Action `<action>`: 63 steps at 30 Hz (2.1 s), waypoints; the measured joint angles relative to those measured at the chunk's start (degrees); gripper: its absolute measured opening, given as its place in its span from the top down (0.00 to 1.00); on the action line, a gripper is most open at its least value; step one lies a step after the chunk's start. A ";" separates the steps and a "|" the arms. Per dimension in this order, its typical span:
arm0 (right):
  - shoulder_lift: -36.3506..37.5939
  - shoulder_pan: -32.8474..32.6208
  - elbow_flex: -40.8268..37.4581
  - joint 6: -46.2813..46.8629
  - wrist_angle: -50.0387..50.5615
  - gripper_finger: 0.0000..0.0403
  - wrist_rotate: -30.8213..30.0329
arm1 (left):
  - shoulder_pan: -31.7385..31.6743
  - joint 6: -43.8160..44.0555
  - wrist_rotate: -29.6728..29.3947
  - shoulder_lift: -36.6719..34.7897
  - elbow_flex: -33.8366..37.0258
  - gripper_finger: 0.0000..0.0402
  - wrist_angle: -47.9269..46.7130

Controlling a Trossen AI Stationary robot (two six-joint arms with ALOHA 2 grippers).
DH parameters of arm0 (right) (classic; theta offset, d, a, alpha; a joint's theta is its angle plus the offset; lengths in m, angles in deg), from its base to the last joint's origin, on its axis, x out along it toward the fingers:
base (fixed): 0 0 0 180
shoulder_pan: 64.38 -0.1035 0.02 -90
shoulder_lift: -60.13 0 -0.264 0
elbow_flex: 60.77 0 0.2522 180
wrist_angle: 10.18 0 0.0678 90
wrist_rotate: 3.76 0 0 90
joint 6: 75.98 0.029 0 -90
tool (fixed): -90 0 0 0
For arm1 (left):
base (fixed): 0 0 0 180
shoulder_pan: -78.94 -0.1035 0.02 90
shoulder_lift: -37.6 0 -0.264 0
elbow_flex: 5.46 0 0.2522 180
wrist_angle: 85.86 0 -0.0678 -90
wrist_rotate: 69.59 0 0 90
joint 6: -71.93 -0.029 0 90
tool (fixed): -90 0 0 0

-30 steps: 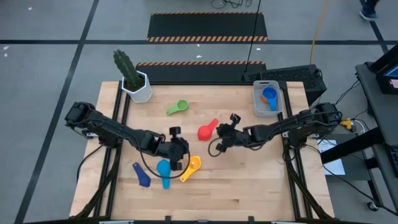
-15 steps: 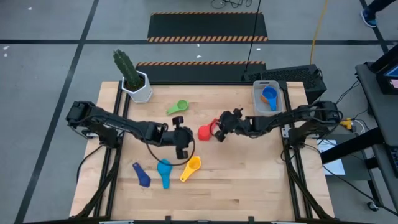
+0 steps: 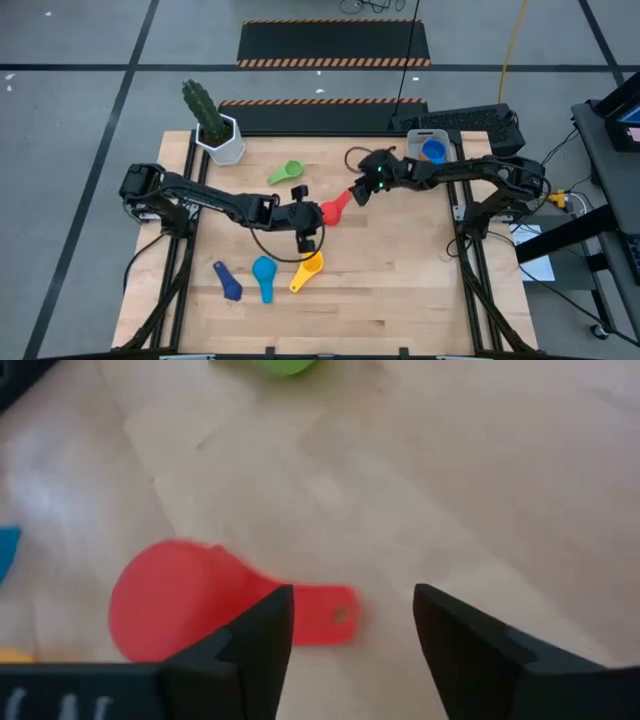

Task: Nest measuring cups in basket
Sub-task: Stack the red measuring cup on top of the dark blue measuring cup in the gray bin

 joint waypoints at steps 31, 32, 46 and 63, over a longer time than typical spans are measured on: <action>-5.41 6.29 8.29 -2.67 11.95 0.47 16.45 | -4.88 -9.65 4.15 4.84 0.00 0.71 5.19; -6.99 6.14 9.12 -2.73 12.74 0.47 16.48 | -4.88 -9.78 4.15 4.84 0.00 0.71 4.76; -14.58 5.87 14.75 -7.82 20.97 0.47 19.93 | -4.72 -8.05 9.51 4.82 -0.02 0.71 -0.29; -15.92 6.03 14.80 -7.14 15.77 0.47 21.20 | -7.14 -9.21 10.76 6.55 -0.02 0.71 0.14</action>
